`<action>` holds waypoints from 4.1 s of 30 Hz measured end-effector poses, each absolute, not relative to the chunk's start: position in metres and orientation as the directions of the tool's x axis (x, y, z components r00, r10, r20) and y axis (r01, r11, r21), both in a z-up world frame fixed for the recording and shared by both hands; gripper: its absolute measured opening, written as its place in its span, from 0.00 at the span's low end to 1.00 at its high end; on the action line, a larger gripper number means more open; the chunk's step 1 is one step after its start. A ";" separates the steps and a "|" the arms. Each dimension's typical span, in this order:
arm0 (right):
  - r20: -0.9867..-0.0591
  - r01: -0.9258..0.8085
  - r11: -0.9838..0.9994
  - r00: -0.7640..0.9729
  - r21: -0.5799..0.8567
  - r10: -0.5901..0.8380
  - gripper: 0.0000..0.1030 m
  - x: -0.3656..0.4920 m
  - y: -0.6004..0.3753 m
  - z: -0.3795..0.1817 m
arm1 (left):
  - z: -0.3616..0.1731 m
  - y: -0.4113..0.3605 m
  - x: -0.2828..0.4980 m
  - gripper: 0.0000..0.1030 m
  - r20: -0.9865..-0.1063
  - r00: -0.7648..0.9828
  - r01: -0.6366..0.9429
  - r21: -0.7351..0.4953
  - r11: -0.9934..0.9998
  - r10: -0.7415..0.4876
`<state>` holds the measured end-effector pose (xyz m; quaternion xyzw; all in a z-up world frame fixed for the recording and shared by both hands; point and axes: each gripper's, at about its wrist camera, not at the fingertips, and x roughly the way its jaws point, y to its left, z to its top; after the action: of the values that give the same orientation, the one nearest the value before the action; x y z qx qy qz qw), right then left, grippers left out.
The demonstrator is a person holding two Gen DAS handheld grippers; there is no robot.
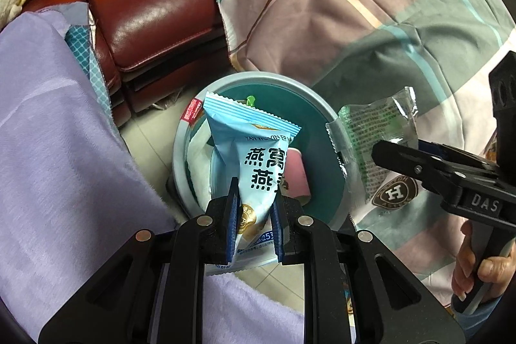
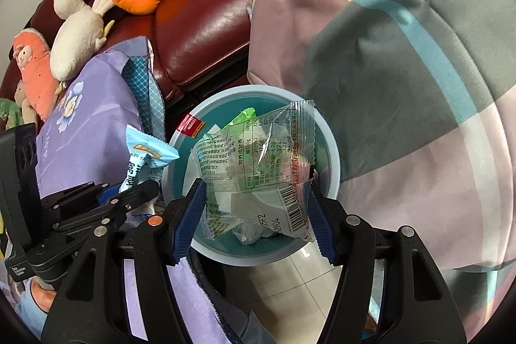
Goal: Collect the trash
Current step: 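Carry both snack packets over the wastebasket and open the left tool, then open the right tool to drop the clear snack packet into the wastebasket, then move both tools back over the red cola can and orange wrapper, then grasp the red cola can with the left tool while the right tool grasps the orange wrapper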
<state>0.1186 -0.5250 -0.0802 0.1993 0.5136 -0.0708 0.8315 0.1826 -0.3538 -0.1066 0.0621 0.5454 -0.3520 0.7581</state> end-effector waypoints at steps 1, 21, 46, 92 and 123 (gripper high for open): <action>-0.881 0.325 0.909 0.466 0.259 0.084 0.58 0.118 -0.526 -0.079 | -0.108 -0.356 0.184 0.18 -0.871 0.157 0.600 -0.290 0.746 -0.465; -0.881 0.328 0.911 0.466 0.250 0.074 0.58 0.120 -0.526 -0.074 | -0.109 -0.337 0.184 0.89 -0.880 0.190 0.532 -0.280 0.799 -0.435; -0.905 0.273 0.932 0.410 0.239 0.112 0.78 0.121 -0.484 -0.076 | -0.089 -0.286 0.154 0.91 -0.880 0.243 0.488 -0.253 0.835 -0.409; -0.886 -0.082 0.954 0.355 0.290 0.300 0.82 0.023 -0.245 -0.030 | -0.035 0.049 -0.006 0.92 -0.874 0.460 0.073 -0.136 0.988 -0.155; -0.908 -0.183 0.901 0.075 0.393 0.411 0.82 0.023 -0.083 -0.081 | -0.076 0.170 -0.016 0.97 -0.856 0.452 -0.108 -0.331 0.937 -0.250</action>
<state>0.0225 -0.0825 -0.0806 0.0880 0.6485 0.2043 0.7280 -0.0162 0.1696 -0.0758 -0.1718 0.5218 -0.0426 0.8345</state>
